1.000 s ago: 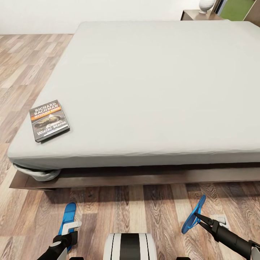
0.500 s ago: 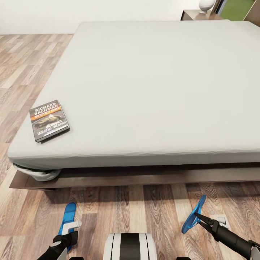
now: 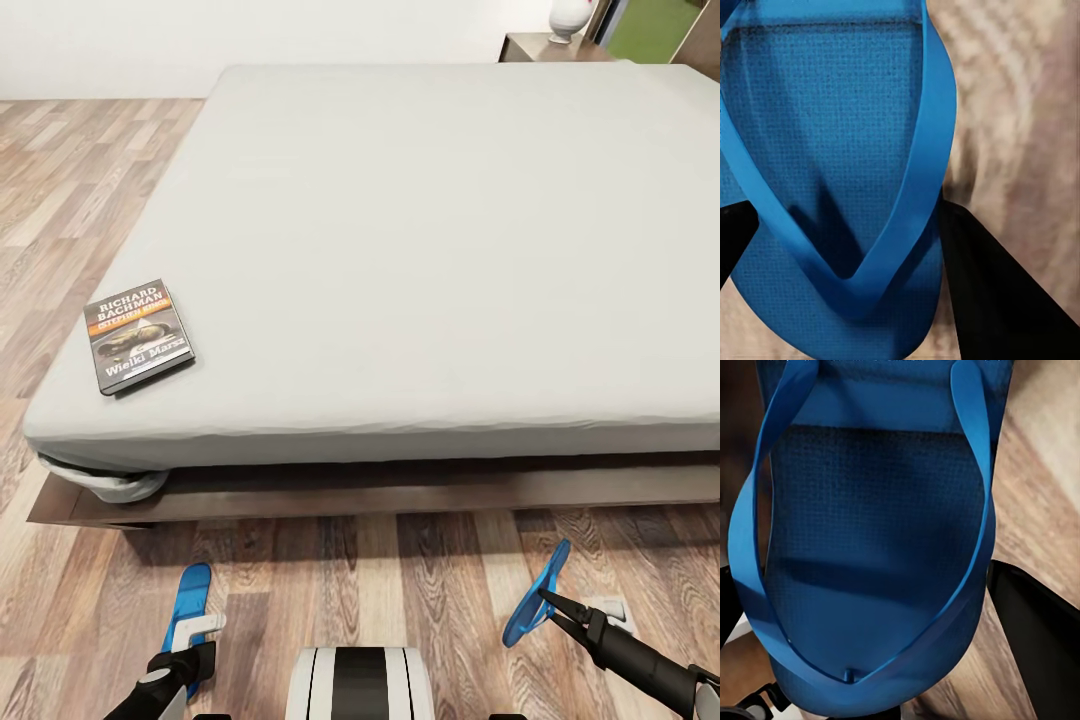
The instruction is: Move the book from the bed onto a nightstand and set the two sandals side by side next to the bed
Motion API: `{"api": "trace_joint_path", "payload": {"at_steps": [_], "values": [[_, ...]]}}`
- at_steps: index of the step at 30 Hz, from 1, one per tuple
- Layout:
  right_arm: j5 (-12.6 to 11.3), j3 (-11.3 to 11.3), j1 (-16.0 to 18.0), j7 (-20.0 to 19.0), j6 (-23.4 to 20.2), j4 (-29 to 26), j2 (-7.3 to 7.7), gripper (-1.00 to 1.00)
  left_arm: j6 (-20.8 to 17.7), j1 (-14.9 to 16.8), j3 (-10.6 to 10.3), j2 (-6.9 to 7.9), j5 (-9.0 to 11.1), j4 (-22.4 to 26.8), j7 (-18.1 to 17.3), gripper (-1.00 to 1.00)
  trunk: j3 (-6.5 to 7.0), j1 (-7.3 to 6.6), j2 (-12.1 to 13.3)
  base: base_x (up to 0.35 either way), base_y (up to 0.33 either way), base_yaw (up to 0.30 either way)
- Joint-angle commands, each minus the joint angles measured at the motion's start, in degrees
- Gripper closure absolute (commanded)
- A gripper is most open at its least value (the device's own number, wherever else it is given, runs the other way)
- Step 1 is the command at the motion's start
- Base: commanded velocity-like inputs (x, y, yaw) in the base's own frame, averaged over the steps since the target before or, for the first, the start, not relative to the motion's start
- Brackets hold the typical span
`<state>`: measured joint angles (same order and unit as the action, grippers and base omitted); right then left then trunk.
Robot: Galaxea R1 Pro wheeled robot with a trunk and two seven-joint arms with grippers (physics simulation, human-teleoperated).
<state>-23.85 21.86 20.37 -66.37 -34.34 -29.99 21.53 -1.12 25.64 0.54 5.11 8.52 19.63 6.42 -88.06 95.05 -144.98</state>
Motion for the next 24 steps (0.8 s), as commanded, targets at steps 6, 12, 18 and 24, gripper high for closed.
{"api": "trace_joint_path", "payload": {"at_steps": [6, 12, 18, 24], "values": [[-0.23, 0.06, 0.02, -0.08, -0.46, 0.02, 0.00, 1.00, -0.11, -0.03, -0.45, -0.01, 0.88, -0.03, -0.10, 1.00, -0.03, 0.00, -0.01, 0.000, 0.000, 0.000], [-0.23, 0.05, 0.02, -0.08, -0.46, 0.02, 0.00, 1.00, -0.12, -0.01, -0.45, 0.02, 0.88, -0.03, -0.10, 1.00, 0.41, -0.05, 0.02, 0.000, 0.000, 0.000], [-0.23, 0.10, 0.02, -0.08, -0.46, 0.02, -0.02, 1.00, -0.11, -0.01, -0.45, 0.07, 0.88, -0.03, -0.10, 1.00, 0.41, -0.05, 0.02, 0.000, 0.000, 0.000], [-0.23, 0.04, 0.02, -0.08, -0.46, 0.02, -0.06, 1.00, -0.11, 0.00, -0.45, 0.07, 0.88, -0.03, -0.10, 1.00, 0.41, -0.05, 0.02, 0.000, 0.000, 0.000]]}}
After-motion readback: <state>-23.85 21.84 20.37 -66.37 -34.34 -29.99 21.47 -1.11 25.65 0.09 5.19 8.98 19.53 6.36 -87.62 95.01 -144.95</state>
